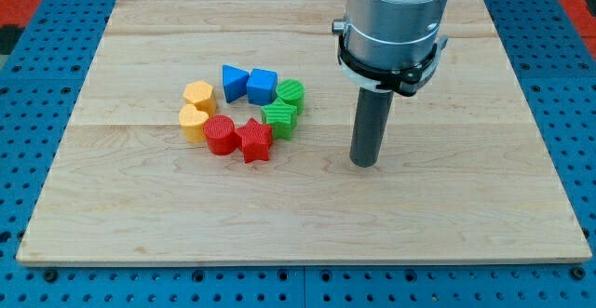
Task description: Push the red star to the top right side of the board
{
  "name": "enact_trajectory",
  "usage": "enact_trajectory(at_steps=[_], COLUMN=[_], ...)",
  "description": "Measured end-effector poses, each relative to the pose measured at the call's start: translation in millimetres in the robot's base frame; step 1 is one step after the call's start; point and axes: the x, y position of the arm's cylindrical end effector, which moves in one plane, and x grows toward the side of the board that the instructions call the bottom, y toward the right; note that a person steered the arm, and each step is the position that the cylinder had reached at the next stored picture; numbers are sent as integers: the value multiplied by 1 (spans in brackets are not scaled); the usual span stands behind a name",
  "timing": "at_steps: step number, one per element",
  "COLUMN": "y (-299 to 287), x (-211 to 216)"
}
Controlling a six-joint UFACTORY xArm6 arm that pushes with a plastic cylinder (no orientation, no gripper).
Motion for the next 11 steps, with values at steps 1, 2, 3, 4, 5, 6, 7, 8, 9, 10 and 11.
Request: enact_trajectory(at_steps=[1, 2, 3, 4, 5, 6, 7, 8, 9, 10, 11], y=[0, 0, -19, -82, -153, -160, -158, -106, -61, -19, 15], x=[0, -4, 15, 45, 34, 3, 0, -32, -39, -39, -38])
